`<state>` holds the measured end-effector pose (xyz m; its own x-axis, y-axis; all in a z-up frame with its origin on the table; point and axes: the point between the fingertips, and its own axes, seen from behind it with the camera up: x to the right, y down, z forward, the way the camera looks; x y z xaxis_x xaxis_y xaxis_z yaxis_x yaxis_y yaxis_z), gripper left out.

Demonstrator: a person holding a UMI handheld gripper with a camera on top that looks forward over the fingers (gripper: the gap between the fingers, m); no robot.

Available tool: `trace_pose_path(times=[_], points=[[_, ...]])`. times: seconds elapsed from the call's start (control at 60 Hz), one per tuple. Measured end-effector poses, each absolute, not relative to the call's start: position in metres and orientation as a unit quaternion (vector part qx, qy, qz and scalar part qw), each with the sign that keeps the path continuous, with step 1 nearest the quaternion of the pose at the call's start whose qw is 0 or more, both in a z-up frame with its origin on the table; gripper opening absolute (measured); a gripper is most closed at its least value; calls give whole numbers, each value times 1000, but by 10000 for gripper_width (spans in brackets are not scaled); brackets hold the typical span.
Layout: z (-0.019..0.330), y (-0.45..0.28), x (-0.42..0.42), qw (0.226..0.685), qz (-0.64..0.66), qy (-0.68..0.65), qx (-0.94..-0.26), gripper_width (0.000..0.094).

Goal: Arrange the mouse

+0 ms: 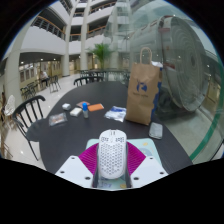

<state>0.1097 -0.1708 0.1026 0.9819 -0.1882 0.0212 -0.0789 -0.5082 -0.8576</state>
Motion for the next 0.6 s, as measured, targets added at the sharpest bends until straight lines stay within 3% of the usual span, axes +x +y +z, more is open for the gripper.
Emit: trace_pose_path(times=[0.133,0.2,0.35,0.433,0.467,0.6], points=[[21,-179,116,429,-54,80,-898,365],[1,-184,116,409,-43,85,-908,378],[0,-191,117,407,-15,87,-909,547],[12,-219,119,400,2,66,-914,872],[21,-229,119,408,7,52,-912,821],[49,-287,122,421,8,25,-906,859]])
